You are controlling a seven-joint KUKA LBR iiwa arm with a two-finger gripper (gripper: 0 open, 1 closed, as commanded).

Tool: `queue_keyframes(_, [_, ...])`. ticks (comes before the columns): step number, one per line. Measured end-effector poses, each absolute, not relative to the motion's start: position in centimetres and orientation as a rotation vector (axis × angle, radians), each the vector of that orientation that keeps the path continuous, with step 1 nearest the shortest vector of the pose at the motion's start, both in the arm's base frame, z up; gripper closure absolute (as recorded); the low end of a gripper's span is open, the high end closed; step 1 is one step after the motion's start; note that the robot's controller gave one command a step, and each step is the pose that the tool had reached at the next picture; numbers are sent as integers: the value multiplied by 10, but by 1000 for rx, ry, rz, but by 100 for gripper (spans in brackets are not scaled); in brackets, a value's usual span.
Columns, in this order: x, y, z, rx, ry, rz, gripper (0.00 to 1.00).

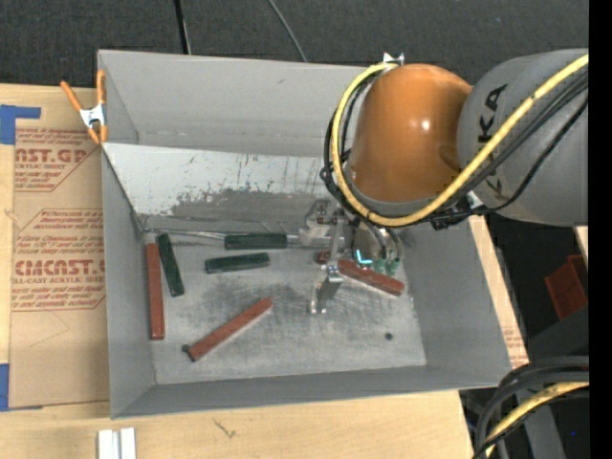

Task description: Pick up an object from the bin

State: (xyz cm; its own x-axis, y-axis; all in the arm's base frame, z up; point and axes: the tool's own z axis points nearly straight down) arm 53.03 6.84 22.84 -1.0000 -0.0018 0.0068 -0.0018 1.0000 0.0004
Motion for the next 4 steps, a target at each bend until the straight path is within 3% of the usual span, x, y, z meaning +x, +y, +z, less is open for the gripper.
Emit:
queue_keyframes(1, [532, 68, 233, 1, -3143, -2, 0])
queue_keyframes(2, [525, 91, 170, 165, -3142, 0, 0])
queue_keyframes(3, [511, 151, 159, 475, -3106, -2, 0])
queue_keyframes(4, [536, 147, 124, 454, -3112, -3, 0])
